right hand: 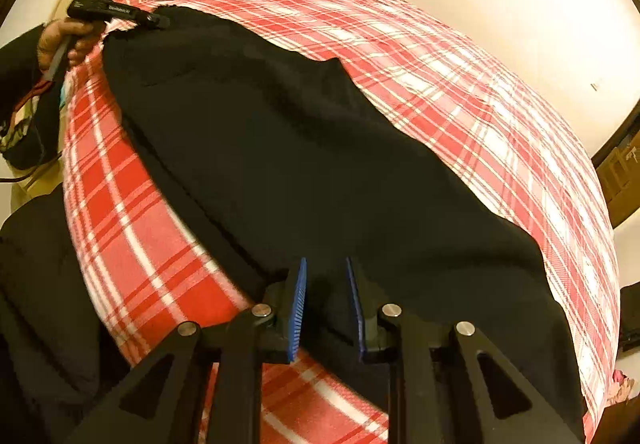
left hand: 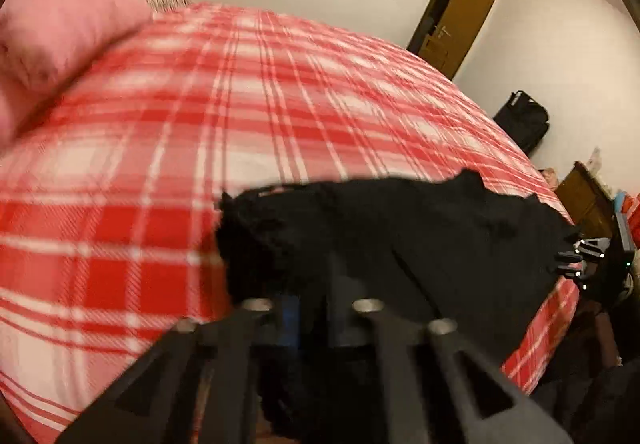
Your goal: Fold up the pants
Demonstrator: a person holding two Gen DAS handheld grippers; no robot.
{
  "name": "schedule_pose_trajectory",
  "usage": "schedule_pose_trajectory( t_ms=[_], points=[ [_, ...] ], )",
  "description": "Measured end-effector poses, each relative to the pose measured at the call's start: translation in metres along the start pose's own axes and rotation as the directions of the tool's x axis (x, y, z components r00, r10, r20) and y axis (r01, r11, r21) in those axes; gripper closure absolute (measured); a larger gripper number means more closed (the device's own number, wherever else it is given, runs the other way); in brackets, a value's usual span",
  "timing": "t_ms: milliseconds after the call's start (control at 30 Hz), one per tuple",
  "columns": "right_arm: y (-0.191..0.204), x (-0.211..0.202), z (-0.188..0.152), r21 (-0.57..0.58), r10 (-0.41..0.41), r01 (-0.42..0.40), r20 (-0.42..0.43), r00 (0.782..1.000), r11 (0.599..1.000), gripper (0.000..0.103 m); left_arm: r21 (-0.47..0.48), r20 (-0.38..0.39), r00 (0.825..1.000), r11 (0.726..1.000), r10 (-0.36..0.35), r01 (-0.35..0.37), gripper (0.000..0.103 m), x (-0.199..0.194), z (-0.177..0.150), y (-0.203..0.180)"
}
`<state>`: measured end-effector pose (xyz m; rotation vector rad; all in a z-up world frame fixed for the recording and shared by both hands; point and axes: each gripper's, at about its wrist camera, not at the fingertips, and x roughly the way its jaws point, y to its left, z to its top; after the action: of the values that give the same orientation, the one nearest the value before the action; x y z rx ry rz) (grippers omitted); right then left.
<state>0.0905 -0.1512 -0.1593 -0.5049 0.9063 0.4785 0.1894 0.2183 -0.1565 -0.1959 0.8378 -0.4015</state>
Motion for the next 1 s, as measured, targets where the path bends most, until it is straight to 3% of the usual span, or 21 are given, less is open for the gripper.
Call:
schedule_pose_trajectory(
  t_ms=[100,233,367,500,567,633,700,767,800,900,1000],
  points=[
    [0.003,0.009,0.002,-0.006,0.030,-0.030,-0.007,1.000,1.000,0.082,-0.060,0.028,0.999,0.998,-0.022,0.023,0.094,-0.011,0.011,0.012],
    [0.025,0.020,0.010,-0.039,0.081,-0.081,0.002,0.997,0.996,0.082,-0.065,-0.034,0.999,0.998,0.019,-0.021,0.094,0.014,0.013,0.018],
    [0.034,0.023,0.017,-0.054,0.060,-0.060,0.004,0.998,0.997,0.082,-0.054,-0.054,0.998,0.998,0.025,-0.028,0.093,0.029,0.005,0.019],
    [0.034,0.016,0.013,-0.053,0.110,-0.110,-0.005,0.994,0.993,0.079,-0.050,-0.027,0.999,0.998,0.032,-0.033,0.080,0.019,0.001,0.023],
    [0.035,0.014,0.010,-0.065,0.092,-0.092,-0.002,0.996,0.994,0.067,-0.058,-0.005,0.999,0.997,0.042,-0.042,0.065,0.007,0.000,0.024],
    [0.031,0.011,0.010,-0.063,0.078,-0.078,0.006,0.997,0.995,0.063,-0.049,0.028,0.996,0.996,0.079,-0.078,0.039,-0.011,-0.002,0.021],
    [0.026,0.003,0.007,-0.057,0.051,-0.050,0.026,0.998,0.997,0.063,0.001,0.087,0.982,0.986,0.165,-0.166,0.031,-0.035,-0.005,0.012],
    [0.022,-0.003,0.002,-0.067,0.001,0.001,0.027,1.000,0.998,0.063,0.075,0.149,0.958,0.963,0.246,-0.259,0.031,-0.055,-0.008,-0.006],
    [0.019,-0.003,-0.001,-0.068,-0.022,0.023,0.016,1.000,0.997,0.063,0.105,0.172,0.953,0.957,0.250,-0.270,0.031,-0.062,-0.009,-0.018],
    [0.014,-0.004,-0.014,-0.085,-0.095,0.093,-0.016,0.995,0.992,0.063,0.197,0.167,0.971,0.959,0.169,-0.201,0.026,-0.060,-0.013,-0.059],
    [0.011,-0.002,-0.022,-0.089,-0.152,0.149,-0.032,0.988,0.985,0.063,0.331,0.118,0.989,0.936,0.086,-0.121,0.026,-0.037,-0.024,-0.115]
  ],
)
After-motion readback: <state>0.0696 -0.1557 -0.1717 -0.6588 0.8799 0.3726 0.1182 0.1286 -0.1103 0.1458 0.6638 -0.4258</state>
